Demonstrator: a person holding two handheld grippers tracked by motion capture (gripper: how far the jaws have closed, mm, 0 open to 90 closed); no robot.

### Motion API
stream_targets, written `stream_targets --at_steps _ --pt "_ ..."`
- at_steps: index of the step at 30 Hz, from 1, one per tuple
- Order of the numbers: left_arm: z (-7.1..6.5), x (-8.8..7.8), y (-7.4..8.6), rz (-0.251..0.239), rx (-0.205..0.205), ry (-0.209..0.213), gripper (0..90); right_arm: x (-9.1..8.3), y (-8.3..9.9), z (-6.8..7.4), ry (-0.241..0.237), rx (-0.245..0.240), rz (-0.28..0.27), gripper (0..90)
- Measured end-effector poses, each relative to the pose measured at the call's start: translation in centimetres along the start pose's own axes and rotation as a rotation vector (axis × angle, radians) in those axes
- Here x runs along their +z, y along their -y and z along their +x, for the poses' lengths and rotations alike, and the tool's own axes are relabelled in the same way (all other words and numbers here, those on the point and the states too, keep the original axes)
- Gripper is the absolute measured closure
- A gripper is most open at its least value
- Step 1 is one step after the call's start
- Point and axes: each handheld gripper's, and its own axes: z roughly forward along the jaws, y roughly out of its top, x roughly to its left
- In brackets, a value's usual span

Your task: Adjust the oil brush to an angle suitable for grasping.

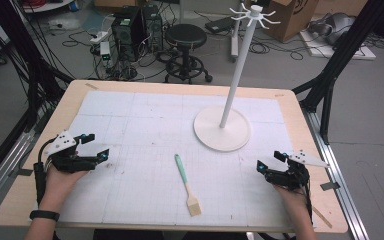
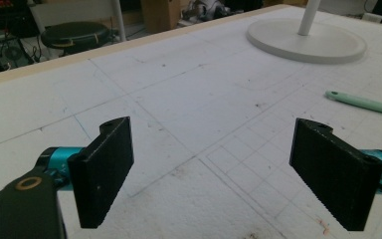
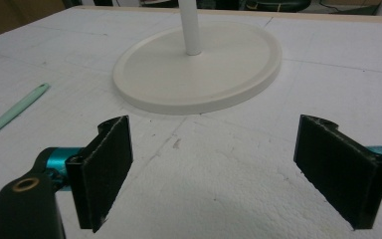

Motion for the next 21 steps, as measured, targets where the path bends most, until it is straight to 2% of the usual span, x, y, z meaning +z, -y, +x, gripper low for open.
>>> stream_targets --at_steps 5,13,21 --pt "0.0 -0.1 -0.1 -0.016 -0.001 0.000 17.9 -0.3 -0.1 -0.2 0.000 0.020 -0.011 14.5" --pt "-0.1 0.0 -0.1 -0.013 0.007 -0.002 18.0 -0.6 -0.4 -0.2 0.001 0.012 -0.019 14.4" --pt "0.0 -0.1 -0.1 -0.017 0.006 0.000 18.0 -0.9 -1.1 0.5 -0.022 0.000 -0.030 14.4"
